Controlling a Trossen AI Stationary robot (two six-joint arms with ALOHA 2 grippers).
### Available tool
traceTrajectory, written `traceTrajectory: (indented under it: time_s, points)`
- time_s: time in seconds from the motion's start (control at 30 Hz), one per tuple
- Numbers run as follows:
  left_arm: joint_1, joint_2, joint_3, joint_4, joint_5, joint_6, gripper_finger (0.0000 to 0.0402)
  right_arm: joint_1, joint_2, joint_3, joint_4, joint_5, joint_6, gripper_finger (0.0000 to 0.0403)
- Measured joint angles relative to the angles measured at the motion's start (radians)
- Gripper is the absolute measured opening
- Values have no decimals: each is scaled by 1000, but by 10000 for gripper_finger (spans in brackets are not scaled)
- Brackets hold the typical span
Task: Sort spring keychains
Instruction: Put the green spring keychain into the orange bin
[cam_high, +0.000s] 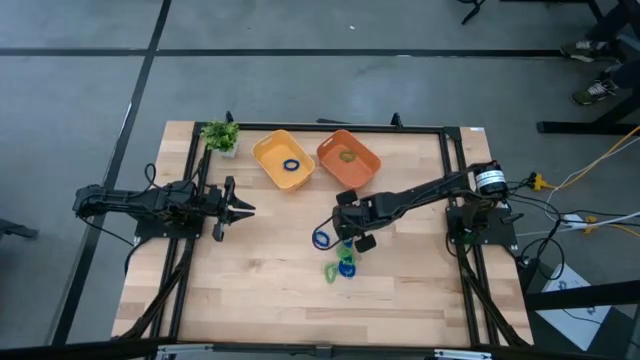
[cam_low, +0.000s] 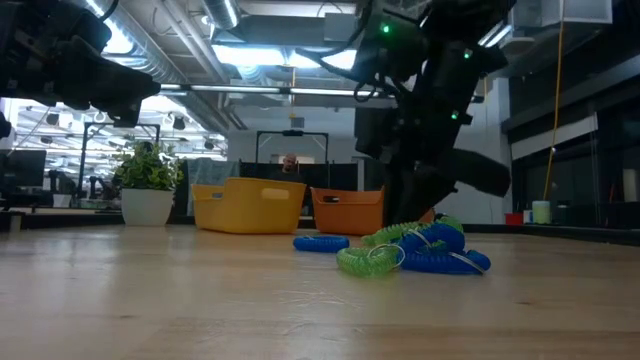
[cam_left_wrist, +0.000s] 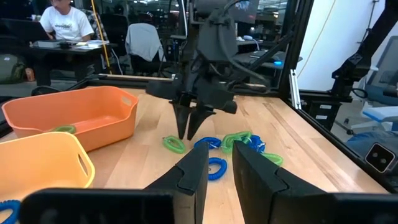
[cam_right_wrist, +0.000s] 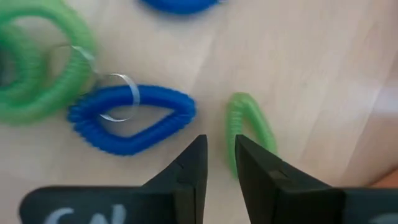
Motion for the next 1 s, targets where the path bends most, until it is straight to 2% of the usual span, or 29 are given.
traceTrajectory:
  time_s: [0.43, 0.73, 0.87, 1.0]
  points:
    - [0, 0, 0, 0, 0, 0, 69, -50, -1, -65, 75, -19, -47, 83]
    - [0, 0, 0, 0, 0, 0, 68, -96, -6, -101, 111, -219, 35, 83]
    - [0, 0, 0, 0, 0, 0, 70, -97, -4, -105, 109, -230, 83, 77]
    - [0, 0, 0, 0, 0, 0, 69, -96, -3, -106, 109, -235, 87, 44]
